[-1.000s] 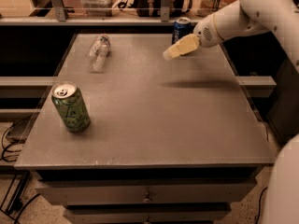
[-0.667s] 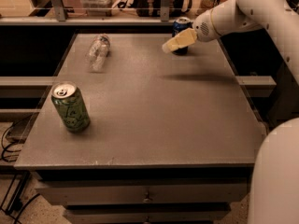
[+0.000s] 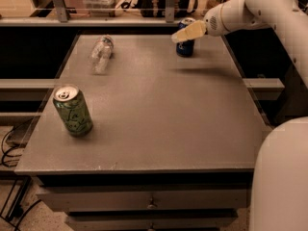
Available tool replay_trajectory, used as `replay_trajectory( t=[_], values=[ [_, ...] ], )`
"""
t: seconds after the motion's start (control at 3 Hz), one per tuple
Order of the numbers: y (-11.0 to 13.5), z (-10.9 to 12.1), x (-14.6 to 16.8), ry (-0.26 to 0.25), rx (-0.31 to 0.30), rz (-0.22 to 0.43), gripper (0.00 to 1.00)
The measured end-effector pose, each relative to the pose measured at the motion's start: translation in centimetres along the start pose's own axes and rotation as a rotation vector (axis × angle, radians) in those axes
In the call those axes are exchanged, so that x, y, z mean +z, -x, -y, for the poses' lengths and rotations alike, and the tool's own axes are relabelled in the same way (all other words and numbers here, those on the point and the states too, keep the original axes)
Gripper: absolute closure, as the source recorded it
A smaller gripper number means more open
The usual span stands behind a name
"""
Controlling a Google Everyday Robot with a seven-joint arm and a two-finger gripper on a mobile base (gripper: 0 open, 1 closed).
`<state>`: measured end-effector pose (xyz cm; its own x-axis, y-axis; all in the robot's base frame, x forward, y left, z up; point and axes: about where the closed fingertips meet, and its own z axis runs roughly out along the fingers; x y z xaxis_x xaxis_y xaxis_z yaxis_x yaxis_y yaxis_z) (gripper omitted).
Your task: Move pepsi can near green can
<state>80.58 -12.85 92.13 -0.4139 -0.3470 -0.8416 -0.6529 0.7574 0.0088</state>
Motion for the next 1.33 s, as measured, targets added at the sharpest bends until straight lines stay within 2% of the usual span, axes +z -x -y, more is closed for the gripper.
replay_trajectory(
  t=[0.33, 0.67, 1.0, 1.33],
  values=[
    [1.1, 0.3, 0.7, -0.002, 0.024, 0.052, 0.18],
    [1.6, -0.6, 2.2, 0.030, 0.031, 0.074, 0.41],
    [1.5, -1.6, 3.2, 0.053, 0.031, 0.067, 0.64],
    [2.1, -2.4, 2.2, 0.059, -0.012, 0.063, 0.87]
  ],
)
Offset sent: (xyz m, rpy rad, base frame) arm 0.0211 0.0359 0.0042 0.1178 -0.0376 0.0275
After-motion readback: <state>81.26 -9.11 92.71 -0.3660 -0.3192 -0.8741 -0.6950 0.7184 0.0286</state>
